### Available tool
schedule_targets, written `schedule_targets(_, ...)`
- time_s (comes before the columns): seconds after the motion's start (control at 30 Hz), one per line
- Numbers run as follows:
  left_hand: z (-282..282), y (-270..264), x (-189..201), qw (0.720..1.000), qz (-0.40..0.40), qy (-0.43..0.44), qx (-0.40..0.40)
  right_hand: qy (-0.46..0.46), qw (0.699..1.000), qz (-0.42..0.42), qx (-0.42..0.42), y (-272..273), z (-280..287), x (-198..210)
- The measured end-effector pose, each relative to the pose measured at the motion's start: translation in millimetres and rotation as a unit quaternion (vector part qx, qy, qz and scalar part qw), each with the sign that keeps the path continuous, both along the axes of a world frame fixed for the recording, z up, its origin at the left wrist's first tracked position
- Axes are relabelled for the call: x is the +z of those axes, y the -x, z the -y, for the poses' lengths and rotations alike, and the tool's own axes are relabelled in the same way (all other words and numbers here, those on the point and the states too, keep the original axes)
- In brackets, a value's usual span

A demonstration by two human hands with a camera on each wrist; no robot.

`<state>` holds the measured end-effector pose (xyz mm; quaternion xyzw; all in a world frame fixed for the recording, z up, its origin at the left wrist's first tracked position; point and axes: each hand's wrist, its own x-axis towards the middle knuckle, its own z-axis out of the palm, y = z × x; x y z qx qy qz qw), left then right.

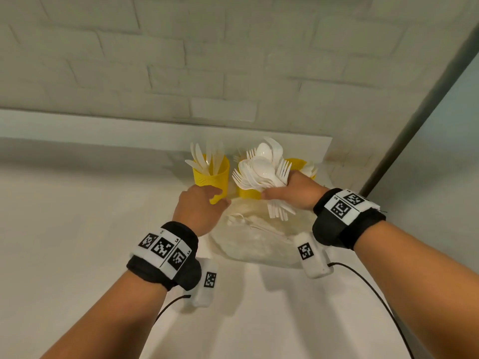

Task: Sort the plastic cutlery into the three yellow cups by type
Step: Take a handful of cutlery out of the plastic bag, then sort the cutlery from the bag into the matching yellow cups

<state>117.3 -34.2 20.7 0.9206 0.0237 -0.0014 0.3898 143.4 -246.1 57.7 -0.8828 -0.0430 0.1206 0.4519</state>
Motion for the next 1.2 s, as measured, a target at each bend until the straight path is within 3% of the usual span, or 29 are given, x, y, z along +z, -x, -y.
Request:
schedule_targets(0.07,9.0,-2.8,16.3,0.995,0.013,0.099,-0.011,-0.032,0.999,0.007,-0.005,0.5,0.7,9.0)
schedule_targets(0.17,26.0,-3.9,44.9,0.963,-0.003,0.259,-0.068,-0.075,0.997,0.017,-0.02,0.9,0.9,22.1)
schedule_targets(0.3,49.3,-4.9,70.5,0.925,-0.005,0.371,-0.087,-0.141,0.989,0.031,-0.039,1.7,0.7,34.4)
schedule_targets(0.43,64.7,-7.1,82.1,0.905,0.022,0.415,-0.085,-0.231,0.971,0.028,-0.062,6.8,-1.1,39.3)
schedule_targets(0.7,67.0,-14.7,78.4,0.857,-0.02,0.511,-0.068,-0.342,0.937,-0.026,-0.066,16.9,2.8,37.1)
schedule_targets(0.83,65.5,-15.8,75.8,0.855,-0.039,0.513,-0.069,-0.342,0.937,-0.018,-0.072,19.8,4.7,35.6)
schedule_targets(1.13,54.3,-14.2,65.8,0.815,-0.042,0.572,-0.08,-0.364,0.928,-0.023,-0.071,20.3,8.3,31.5)
schedule_targets(1.2,50.6,-15.8,62.1,0.818,-0.05,0.569,-0.073,-0.363,0.928,-0.025,-0.082,19.6,7.9,30.1)
